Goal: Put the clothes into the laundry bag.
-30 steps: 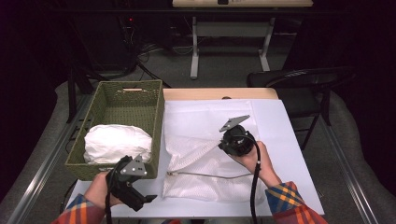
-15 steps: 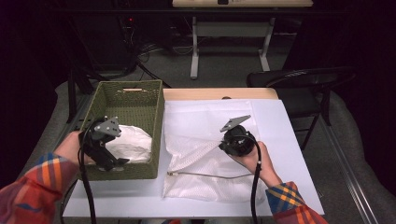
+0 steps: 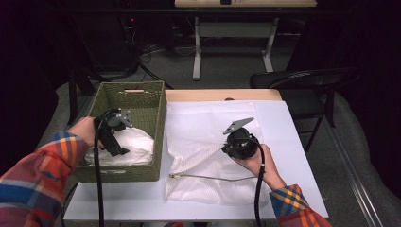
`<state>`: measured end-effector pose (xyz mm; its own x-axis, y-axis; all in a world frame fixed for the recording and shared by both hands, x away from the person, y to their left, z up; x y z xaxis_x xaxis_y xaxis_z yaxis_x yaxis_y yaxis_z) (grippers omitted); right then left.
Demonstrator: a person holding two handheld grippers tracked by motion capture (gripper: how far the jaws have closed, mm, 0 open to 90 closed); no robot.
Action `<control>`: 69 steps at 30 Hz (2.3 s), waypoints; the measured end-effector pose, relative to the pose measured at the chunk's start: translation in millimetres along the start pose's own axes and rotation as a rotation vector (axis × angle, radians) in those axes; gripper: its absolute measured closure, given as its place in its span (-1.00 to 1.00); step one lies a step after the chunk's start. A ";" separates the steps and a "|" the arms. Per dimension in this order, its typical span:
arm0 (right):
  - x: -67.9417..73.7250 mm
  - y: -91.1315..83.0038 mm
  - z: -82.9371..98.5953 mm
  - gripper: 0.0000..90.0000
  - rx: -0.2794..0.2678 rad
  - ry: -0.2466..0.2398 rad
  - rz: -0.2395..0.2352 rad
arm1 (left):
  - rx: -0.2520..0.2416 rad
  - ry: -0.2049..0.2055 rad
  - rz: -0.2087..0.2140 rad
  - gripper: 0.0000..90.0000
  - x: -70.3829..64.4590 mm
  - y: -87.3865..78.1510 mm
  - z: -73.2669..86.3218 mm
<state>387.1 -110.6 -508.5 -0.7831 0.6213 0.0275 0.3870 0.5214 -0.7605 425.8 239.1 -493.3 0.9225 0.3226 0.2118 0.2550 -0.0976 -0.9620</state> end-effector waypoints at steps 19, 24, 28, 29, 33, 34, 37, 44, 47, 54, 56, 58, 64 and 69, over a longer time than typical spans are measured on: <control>3.1 3.1 3.2 0.96 0.016 -0.019 0.003 | 0.119 0.001 -0.010 -0.44 -0.9 56.5 8.8; 2.7 2.2 4.2 0.96 0.017 -0.016 0.001 | 0.097 -0.022 -0.025 -0.18 -1.9 53.4 10.8; 3.0 2.2 4.8 0.96 0.025 -0.010 -0.003 | 0.024 -0.106 -0.018 0.00 0.7 51.3 11.9; 2.5 2.5 4.9 0.96 0.027 -0.012 -0.001 | 0.007 -0.133 -0.018 0.02 2.0 51.1 13.0; 1.5 3.2 5.0 0.96 0.031 -0.012 0.000 | -0.020 -0.225 -0.019 0.10 5.4 47.7 13.2; 1.4 3.2 4.5 0.96 0.032 -0.012 0.003 | -0.025 -0.247 -0.021 0.11 6.4 47.4 13.3; 1.1 3.8 3.7 0.96 0.032 -0.016 0.000 | -0.078 -0.358 -0.023 0.11 12.3 47.2 13.5; 2.0 7.5 5.6 0.96 0.050 -0.010 -0.008 | -0.146 -0.350 -0.013 -0.30 8.8 43.7 16.5; 2.5 7.7 5.8 0.96 0.052 -0.010 -0.010 | -0.157 -0.348 0.008 -0.53 10.2 38.3 17.5; 1.2 10.0 7.8 0.96 0.058 -0.007 -0.013 | -0.150 -0.311 0.002 -0.81 15.5 25.3 19.8; 1.4 10.0 8.0 0.96 0.062 -0.008 -0.012 | -0.149 -0.301 -0.002 -0.87 16.9 22.1 21.4; 1.6 10.1 8.1 0.96 0.064 -0.004 -0.014 | -0.134 -0.292 -0.010 -0.93 18.5 21.6 23.8; 3.3 12.4 9.5 0.96 0.077 -0.002 -0.020 | -0.052 -0.269 0.014 -0.98 13.8 38.2 31.0; 4.9 16.1 12.1 0.96 0.091 0.008 -0.023 | -0.061 -0.304 0.041 -0.99 11.9 52.1 36.1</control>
<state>383.6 -106.3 -528.5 -0.7872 0.6146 0.0502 0.3228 0.4802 -0.8156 439.7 271.9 -547.2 0.8059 0.5830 0.1028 0.2445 -0.1697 -0.9547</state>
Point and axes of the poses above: each handheld gripper's, and its own axes: y roughly forward along the jaws, z roughly out of its underside, x roughly to its left, the point moved 8 cm from there along y, roughly forward along the jaws, and after that the axes turned 4 degrees about -z, right-handed, at the moved point
